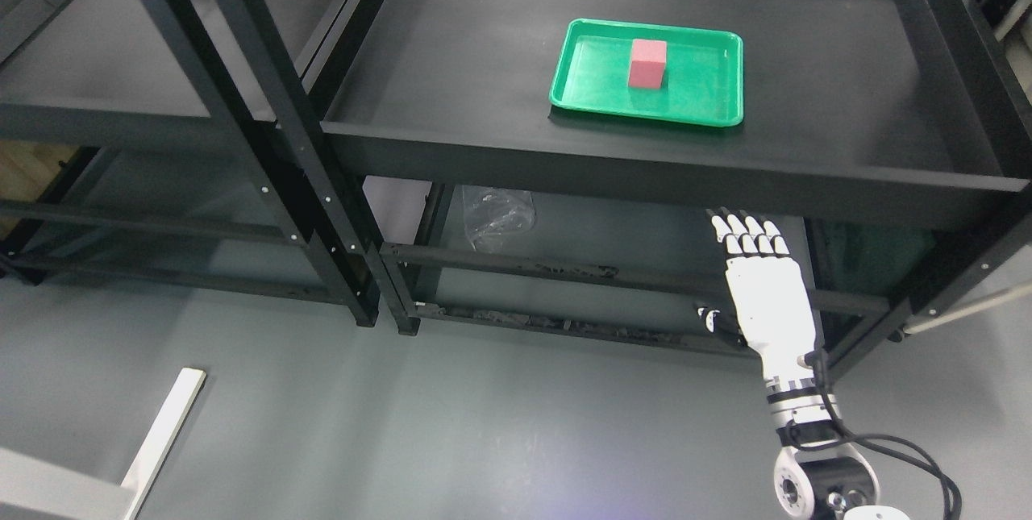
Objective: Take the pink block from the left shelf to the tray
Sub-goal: 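Reach the right hand over the green tray onto the pink block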
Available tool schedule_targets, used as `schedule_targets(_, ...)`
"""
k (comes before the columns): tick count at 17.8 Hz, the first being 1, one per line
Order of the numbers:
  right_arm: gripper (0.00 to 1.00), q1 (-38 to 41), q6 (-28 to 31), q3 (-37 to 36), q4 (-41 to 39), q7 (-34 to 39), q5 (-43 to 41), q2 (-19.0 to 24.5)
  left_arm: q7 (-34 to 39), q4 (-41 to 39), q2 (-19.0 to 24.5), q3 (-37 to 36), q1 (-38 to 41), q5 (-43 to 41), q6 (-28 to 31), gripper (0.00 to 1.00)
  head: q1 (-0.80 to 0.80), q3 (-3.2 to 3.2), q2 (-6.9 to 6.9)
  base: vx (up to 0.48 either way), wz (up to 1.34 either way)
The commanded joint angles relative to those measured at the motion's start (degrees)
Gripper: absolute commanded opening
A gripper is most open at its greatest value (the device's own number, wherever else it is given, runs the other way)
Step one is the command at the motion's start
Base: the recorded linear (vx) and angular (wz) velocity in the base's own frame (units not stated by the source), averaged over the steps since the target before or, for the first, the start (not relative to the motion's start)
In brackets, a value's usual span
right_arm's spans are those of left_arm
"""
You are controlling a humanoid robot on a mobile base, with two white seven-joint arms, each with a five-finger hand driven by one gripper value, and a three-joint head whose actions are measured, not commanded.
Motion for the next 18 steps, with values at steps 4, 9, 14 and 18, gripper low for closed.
schedule_targets(4, 0.99, 0.28, 1.14, 1.14, -0.05, -2.19, 27.04, -0.12, 0.03, -1.00, 1.00, 0.00, -1.67, 0.00, -0.03, 1.00, 0.00, 0.00, 0.00, 0.263, -0.05)
schedule_targets(9, 0.99, -0.33, 3.43, 1.14, -0.05, -17.49, 23.59, 0.06, 0.03, -1.00, 1.00, 0.00, -1.67, 0.00, -0.03, 1.00, 0.00, 0.00, 0.00, 0.274, -0.01)
schedule_targets(14, 0.99, -1.39, 3.26, 1.14, -0.05, -18.56, 20.34, 1.37, 0.03, -1.00, 1.00, 0.00, -1.67, 0.00, -0.03, 1.00, 0.00, 0.00, 0.00, 0.261, 0.00)
schedule_targets(18, 0.99, -1.65, 2.47, 1.49, -0.05, -18.03, 20.17, 2.08, 0.03, -1.00, 1.00, 0.00, -1.67, 0.00, -0.03, 1.00, 0.00, 0.00, 0.00, 0.252, -0.02)
